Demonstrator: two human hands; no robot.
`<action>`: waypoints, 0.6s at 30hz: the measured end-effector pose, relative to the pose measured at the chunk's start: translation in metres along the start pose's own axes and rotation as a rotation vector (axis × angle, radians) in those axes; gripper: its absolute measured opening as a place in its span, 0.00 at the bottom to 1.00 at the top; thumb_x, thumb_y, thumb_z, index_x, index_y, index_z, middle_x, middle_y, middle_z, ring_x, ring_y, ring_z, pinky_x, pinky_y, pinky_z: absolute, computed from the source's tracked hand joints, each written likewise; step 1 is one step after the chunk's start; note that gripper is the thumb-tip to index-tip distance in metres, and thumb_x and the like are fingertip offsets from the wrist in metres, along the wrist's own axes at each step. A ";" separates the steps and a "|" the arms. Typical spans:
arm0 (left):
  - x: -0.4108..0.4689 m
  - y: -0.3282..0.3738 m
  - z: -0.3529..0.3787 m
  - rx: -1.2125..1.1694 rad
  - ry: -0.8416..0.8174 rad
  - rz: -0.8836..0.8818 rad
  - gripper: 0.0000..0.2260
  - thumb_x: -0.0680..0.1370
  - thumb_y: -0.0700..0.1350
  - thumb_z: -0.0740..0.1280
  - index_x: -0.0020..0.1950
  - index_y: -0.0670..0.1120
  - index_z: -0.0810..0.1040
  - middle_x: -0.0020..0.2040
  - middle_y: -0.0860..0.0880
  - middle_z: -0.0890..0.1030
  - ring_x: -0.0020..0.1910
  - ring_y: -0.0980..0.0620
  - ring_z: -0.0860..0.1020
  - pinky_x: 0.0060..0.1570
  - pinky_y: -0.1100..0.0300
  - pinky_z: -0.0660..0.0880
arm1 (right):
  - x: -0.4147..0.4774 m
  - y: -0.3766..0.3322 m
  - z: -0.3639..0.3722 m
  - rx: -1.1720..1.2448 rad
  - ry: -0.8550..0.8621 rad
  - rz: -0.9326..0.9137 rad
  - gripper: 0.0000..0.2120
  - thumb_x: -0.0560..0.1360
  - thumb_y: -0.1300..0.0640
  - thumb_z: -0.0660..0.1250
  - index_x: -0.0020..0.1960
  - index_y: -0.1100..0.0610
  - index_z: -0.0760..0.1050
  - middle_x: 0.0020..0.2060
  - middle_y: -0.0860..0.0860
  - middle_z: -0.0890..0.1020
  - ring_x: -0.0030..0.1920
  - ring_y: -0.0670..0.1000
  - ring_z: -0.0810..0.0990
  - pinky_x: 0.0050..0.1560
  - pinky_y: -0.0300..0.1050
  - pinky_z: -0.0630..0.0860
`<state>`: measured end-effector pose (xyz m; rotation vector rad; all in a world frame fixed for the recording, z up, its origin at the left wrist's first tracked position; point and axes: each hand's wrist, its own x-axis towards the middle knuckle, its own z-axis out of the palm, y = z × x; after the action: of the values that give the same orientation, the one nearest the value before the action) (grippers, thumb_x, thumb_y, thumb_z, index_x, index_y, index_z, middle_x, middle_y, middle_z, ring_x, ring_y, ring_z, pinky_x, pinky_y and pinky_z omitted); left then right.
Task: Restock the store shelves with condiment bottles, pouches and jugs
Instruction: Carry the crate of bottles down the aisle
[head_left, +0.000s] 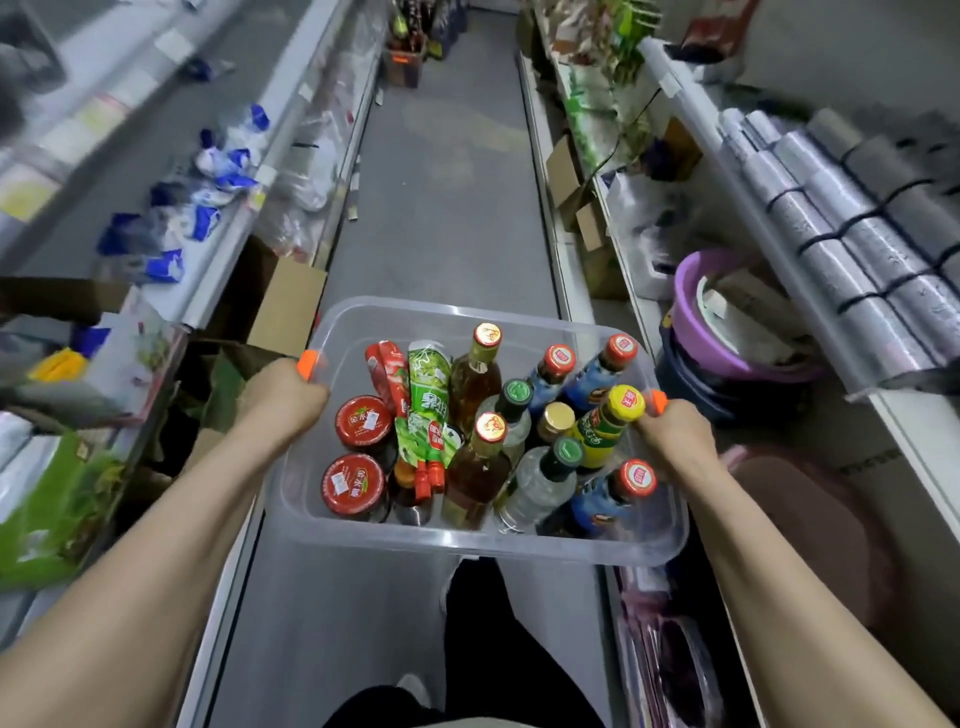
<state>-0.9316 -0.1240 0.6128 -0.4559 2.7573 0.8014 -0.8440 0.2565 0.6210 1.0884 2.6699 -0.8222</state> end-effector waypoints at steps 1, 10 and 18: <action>0.017 0.010 0.000 0.002 0.002 -0.007 0.13 0.79 0.50 0.66 0.47 0.40 0.80 0.46 0.38 0.81 0.44 0.38 0.78 0.44 0.51 0.74 | 0.019 -0.012 0.001 0.003 -0.007 -0.012 0.19 0.80 0.49 0.64 0.52 0.67 0.78 0.53 0.67 0.81 0.54 0.67 0.79 0.49 0.52 0.72; 0.189 0.101 -0.007 -0.021 0.064 -0.097 0.11 0.79 0.50 0.66 0.42 0.43 0.76 0.45 0.39 0.81 0.44 0.38 0.79 0.43 0.52 0.73 | 0.212 -0.148 0.004 -0.014 -0.055 -0.066 0.21 0.83 0.49 0.60 0.58 0.68 0.77 0.57 0.67 0.80 0.57 0.67 0.78 0.57 0.57 0.74; 0.365 0.175 -0.008 -0.092 0.101 -0.078 0.13 0.78 0.55 0.65 0.43 0.47 0.79 0.43 0.41 0.81 0.37 0.41 0.78 0.41 0.53 0.73 | 0.373 -0.270 0.003 -0.005 -0.069 -0.091 0.23 0.83 0.46 0.60 0.57 0.68 0.78 0.56 0.68 0.80 0.57 0.67 0.79 0.58 0.59 0.75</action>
<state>-1.3325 -0.0716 0.5917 -0.6351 2.7827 0.9129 -1.3001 0.3214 0.6140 0.9261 2.6792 -0.8525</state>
